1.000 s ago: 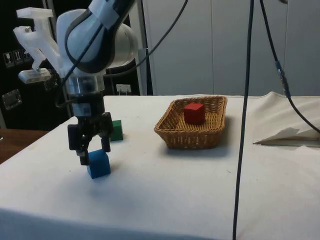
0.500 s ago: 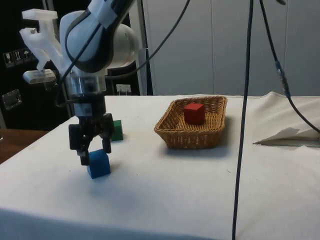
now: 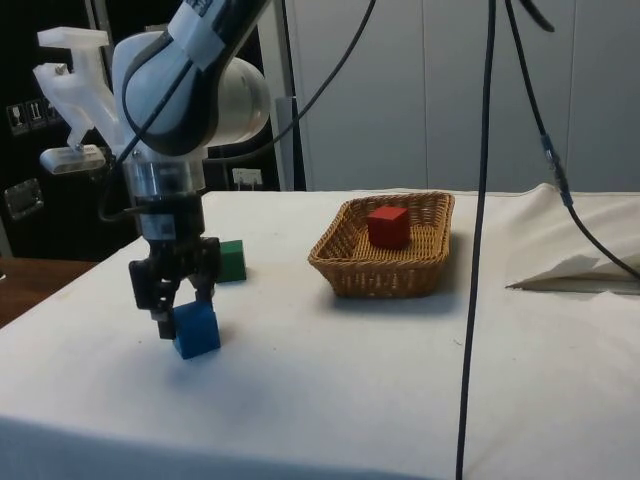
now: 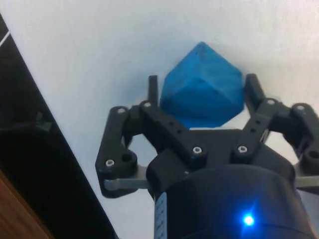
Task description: Pick up exactly two blocks and place them into the basket.
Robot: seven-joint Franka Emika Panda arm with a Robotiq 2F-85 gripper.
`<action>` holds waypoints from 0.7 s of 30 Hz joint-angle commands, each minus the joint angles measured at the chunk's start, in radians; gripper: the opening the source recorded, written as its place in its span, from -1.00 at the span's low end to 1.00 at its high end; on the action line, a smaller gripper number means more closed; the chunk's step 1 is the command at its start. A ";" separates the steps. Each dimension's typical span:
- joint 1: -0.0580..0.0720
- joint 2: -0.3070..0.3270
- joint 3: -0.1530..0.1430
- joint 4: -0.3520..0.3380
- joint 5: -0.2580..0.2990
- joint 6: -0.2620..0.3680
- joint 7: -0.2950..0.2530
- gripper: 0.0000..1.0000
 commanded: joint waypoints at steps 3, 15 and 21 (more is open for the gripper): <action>0.002 0.004 -0.003 0.006 -0.002 -0.007 0.011 -0.31; 0.005 -0.013 -0.007 -0.004 -0.006 -0.013 0.019 -0.94; 0.011 -0.056 -0.012 -0.034 -0.014 -0.027 0.022 -0.94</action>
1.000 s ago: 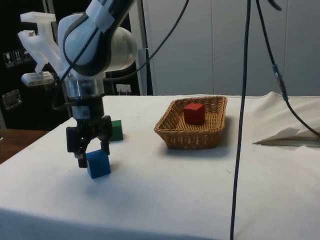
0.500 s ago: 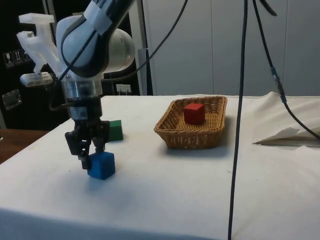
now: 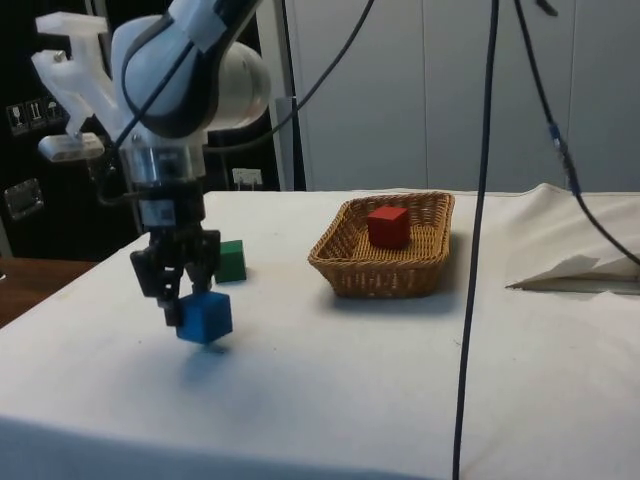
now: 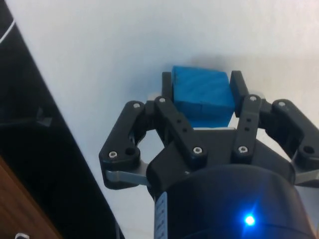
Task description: Pick up exactly two blocks and place them into the basket.
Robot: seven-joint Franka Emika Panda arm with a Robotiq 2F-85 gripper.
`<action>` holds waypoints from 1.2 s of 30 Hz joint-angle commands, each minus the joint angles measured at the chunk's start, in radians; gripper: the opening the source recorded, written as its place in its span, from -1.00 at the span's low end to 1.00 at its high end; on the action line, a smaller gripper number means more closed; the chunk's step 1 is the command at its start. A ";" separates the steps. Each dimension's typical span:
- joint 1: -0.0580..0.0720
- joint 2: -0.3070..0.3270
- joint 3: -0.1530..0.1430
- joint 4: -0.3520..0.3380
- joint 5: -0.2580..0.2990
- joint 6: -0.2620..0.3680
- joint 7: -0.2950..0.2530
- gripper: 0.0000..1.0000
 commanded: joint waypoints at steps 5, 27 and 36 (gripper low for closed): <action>0.011 -0.081 -0.006 -0.072 -0.022 -0.009 0.016 -0.94; 0.020 -0.314 -0.006 -0.291 -0.109 -0.011 0.028 -0.94; 0.017 -0.404 -0.010 -0.372 -0.159 -0.008 0.026 -0.94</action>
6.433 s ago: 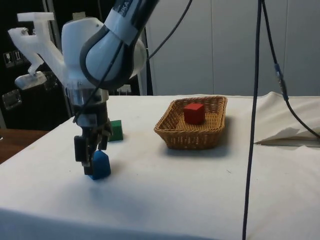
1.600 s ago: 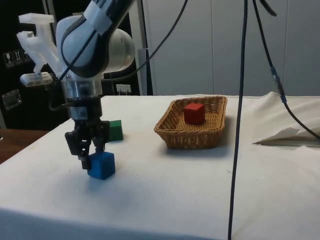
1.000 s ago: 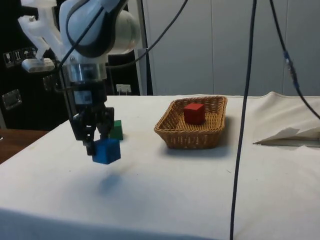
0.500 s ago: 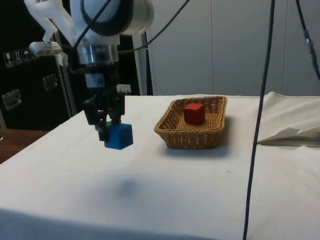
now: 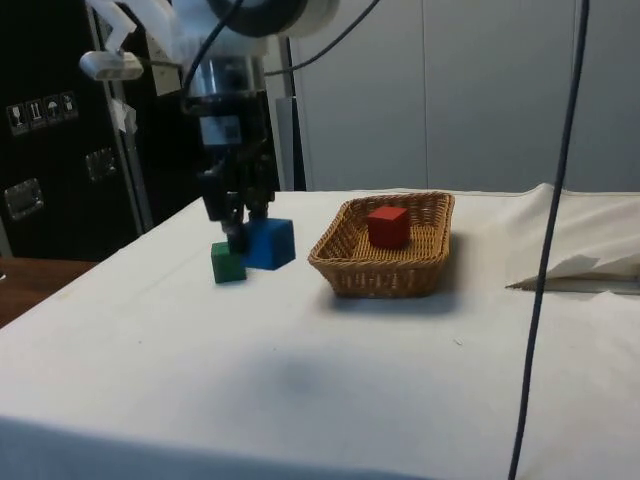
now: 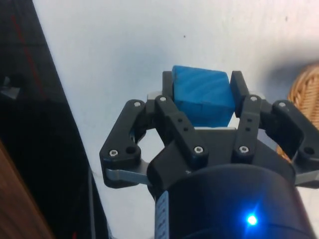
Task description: Pick up exactly two blocks and place them into the basket.
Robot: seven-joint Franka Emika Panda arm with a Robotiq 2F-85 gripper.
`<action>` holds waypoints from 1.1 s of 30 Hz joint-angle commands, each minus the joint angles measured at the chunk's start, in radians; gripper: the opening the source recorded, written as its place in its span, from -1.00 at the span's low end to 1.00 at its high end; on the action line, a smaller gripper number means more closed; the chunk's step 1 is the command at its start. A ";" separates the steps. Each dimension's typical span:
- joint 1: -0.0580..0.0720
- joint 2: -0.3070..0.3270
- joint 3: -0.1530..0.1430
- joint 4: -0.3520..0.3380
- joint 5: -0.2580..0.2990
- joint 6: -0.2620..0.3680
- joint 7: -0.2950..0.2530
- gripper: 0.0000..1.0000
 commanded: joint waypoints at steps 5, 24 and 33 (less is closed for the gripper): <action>0.000 -0.054 -0.009 -0.047 -0.035 0.006 0.003 -0.94; -0.004 -0.206 -0.055 -0.178 -0.098 0.000 -0.036 -0.94; -0.008 -0.283 -0.080 -0.264 -0.131 0.009 -0.062 -0.94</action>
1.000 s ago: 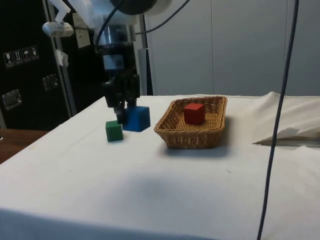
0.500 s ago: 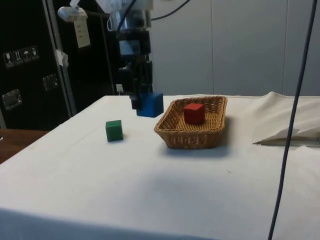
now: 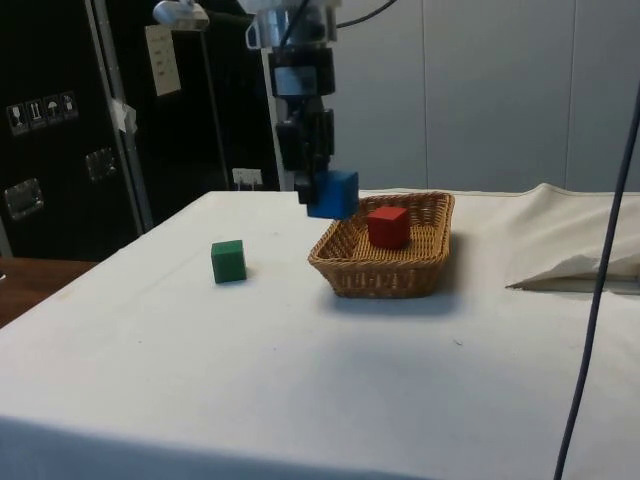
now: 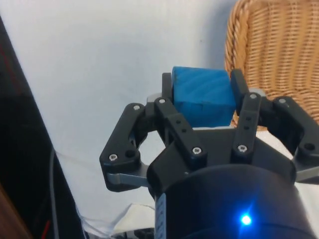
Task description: Pick up exactly two blocks and place them into the basket.
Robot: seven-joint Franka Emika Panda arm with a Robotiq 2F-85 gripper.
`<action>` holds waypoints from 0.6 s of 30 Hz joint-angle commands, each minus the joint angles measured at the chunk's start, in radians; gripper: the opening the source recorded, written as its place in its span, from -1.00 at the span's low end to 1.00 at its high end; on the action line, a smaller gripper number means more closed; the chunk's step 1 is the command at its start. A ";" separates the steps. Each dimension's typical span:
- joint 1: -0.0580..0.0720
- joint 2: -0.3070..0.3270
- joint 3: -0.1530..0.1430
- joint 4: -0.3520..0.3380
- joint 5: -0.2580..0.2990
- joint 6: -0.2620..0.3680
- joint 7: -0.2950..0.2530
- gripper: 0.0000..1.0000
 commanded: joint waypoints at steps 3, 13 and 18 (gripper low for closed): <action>-0.005 -0.017 -0.014 -0.028 -0.012 0.010 -0.022 -0.94; -0.007 0.008 -0.066 -0.044 -0.003 0.026 -0.116 -0.94; -0.011 0.028 -0.094 -0.046 -0.001 0.033 -0.165 -0.94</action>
